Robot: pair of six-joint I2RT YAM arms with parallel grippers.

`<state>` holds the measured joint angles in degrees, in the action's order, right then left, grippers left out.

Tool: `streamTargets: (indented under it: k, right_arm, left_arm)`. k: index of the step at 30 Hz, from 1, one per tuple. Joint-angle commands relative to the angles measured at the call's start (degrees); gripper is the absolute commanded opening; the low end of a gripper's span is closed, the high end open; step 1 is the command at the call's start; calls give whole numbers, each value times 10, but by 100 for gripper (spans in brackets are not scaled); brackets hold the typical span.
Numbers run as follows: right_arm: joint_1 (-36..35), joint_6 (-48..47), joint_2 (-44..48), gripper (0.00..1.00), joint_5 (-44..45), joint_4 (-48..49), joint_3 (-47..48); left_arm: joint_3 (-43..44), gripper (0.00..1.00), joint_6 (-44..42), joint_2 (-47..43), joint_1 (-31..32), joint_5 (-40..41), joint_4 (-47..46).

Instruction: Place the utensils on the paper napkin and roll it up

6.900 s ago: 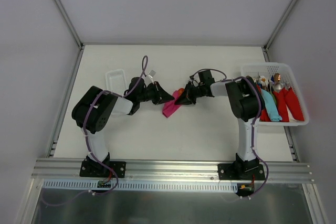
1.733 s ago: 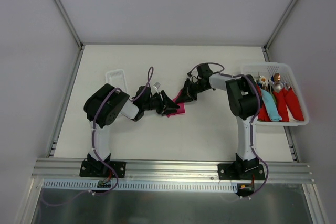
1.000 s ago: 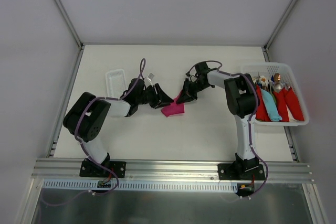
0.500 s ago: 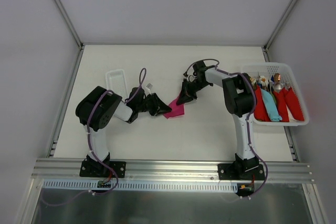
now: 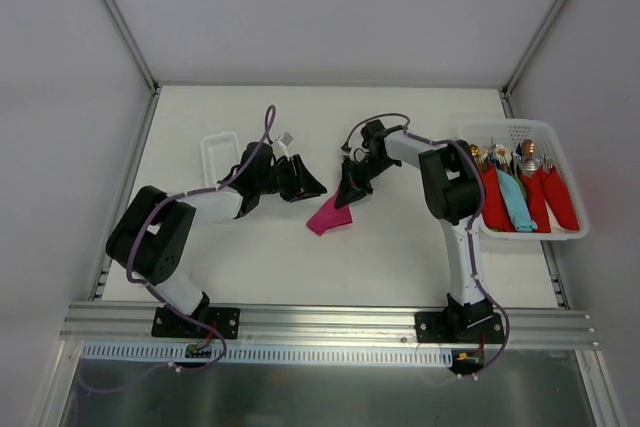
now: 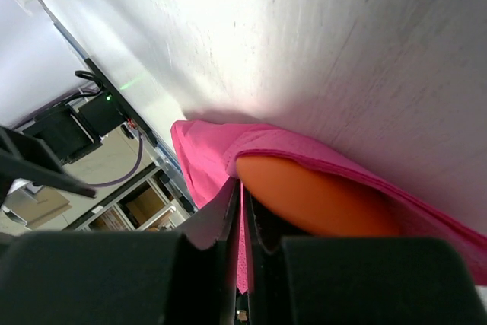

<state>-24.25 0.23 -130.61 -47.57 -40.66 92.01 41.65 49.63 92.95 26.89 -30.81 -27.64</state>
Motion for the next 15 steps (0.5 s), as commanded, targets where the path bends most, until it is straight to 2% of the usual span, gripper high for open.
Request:
streamTargets:
  k: [1, 10, 15]
  right_arm:
    - [-8, -37, -7, 8, 48, -24, -20]
    - [-8, -36, -7, 6, 39, -18, -23]
    - [-8, -33, -9, 6, 35, -15, -19]
  left_arm:
    - [28, 33, -46, 11, 0, -11, 51]
    - [-27, 15, 27, 88, 14, -59, -83]
    - [-55, 13, 35, 95, 26, -65, -132]
